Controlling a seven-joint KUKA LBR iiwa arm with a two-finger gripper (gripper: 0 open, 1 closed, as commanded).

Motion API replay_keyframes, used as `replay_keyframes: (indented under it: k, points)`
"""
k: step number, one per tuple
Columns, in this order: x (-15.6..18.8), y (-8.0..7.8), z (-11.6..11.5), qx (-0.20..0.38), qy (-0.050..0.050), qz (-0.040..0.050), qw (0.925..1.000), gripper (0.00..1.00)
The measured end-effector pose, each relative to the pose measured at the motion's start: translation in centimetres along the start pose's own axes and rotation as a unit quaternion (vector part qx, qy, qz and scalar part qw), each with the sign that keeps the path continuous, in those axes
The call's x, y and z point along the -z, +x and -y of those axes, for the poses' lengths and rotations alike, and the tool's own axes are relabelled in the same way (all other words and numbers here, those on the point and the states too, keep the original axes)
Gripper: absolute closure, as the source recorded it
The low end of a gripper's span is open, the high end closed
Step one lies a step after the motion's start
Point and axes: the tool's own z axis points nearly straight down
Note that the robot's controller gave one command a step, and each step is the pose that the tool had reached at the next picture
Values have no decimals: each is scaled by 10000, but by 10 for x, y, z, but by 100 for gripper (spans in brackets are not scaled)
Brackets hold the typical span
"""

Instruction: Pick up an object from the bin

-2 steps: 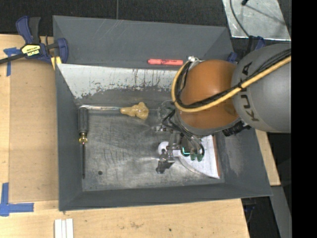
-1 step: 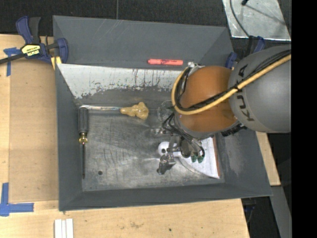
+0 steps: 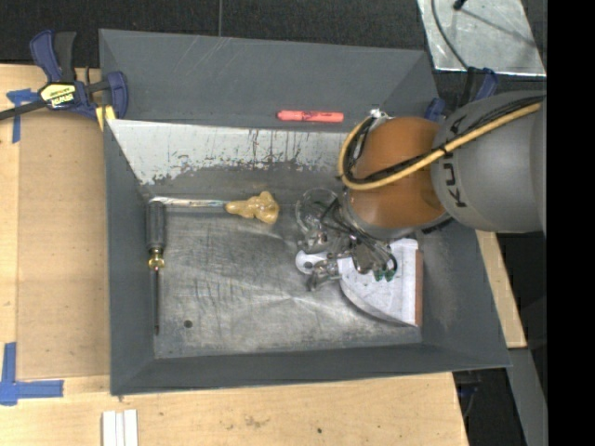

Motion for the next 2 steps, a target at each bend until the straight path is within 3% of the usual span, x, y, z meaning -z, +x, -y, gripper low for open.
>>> replay_keyframes:
  k: [1, 2]
  points:
    - [0, 0, 0, -1, 0, 0, 10000, 100]
    - [183, -23, 8, -70, 3, -38, 10000, 100]
